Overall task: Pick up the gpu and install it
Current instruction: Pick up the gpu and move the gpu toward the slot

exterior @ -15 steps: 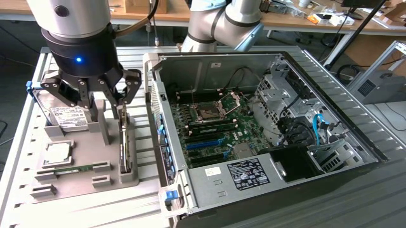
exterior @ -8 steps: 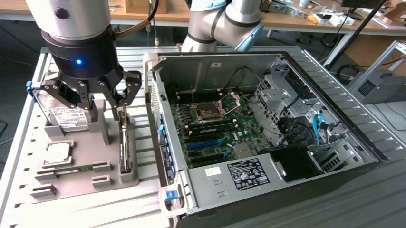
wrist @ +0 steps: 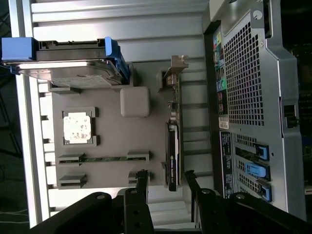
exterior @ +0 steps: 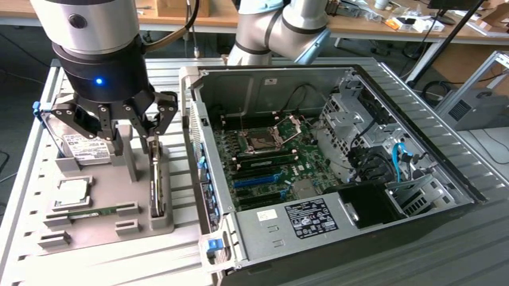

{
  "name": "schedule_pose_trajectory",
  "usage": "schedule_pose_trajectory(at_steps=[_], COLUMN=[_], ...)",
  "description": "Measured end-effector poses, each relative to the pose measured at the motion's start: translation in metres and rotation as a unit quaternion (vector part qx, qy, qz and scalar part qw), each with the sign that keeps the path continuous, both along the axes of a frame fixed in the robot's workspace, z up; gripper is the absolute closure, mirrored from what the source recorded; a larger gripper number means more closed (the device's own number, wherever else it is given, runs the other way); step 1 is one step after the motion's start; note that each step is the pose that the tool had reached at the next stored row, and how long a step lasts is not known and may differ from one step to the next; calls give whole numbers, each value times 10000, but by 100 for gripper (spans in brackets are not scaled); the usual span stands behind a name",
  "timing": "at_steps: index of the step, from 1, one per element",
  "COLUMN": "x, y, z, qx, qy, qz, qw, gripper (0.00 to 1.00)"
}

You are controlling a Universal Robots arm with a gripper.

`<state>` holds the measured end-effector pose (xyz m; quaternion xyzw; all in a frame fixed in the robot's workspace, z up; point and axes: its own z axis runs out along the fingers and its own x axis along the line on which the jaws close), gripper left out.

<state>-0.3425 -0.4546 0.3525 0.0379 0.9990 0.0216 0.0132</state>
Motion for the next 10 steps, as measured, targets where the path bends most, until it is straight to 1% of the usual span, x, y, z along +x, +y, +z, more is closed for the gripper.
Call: schedule_pose_trajectory(at_steps=[6,10], x=[8,24], y=[0,15], z=[-31,-45], qx=[1,1], qy=[-1,-1], qz=[1,2], qw=[10000,10000], gripper=[58,58])
